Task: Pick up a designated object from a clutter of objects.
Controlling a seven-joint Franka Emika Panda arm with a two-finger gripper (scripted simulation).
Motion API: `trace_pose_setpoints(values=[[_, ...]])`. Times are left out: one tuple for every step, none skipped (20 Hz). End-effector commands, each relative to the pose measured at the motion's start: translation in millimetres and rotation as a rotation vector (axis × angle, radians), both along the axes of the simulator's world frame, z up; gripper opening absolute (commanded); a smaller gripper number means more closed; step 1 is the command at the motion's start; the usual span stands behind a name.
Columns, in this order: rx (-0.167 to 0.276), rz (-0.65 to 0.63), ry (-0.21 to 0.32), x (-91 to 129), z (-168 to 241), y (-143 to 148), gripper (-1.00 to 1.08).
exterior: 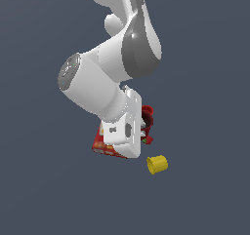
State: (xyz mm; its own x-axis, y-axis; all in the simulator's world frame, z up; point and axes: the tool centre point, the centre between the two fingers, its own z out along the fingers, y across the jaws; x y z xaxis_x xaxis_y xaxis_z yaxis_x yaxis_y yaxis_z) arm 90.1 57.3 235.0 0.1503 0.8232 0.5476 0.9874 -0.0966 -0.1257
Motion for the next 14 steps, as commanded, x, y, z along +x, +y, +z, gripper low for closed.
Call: trace_pose_setpoints(values=[[-0.001,0.0,-0.003,-13.1,20.9,-0.8,-1.0],[-0.001,0.0,-0.003,-18.4,28.9,-1.1,-1.0],[-0.001,0.0,-0.003,-23.7,36.9,-1.5,-1.0],[-0.001,0.0,-0.003,-29.1,44.9,-1.8,-1.0],[-0.001,0.0,-0.003,-34.5,53.1,-2.1,-1.0],[-0.001,0.0,-0.003,-40.0,61.3,-2.5,-1.0],[0.0,0.0,-0.003,-45.4,69.7,-3.1,-1.0],[0.0,0.0,-0.003,-50.9,78.1,-3.4,-1.0],[0.0,0.0,-0.003,-56.5,86.7,-3.8,-1.0],[0.0,0.0,-0.003,-62.2,95.4,-4.2,-1.0],[0.0,0.0,-0.003,-67.8,104.2,-4.6,-1.0],[0.0,0.0,-0.003,-73.6,113.3,-5.0,-1.0],[0.001,0.0,-0.003,-79.5,122.5,-5.4,-1.0],[0.001,0.0,-0.003,-85.2,131.5,-5.8,-1.0]])
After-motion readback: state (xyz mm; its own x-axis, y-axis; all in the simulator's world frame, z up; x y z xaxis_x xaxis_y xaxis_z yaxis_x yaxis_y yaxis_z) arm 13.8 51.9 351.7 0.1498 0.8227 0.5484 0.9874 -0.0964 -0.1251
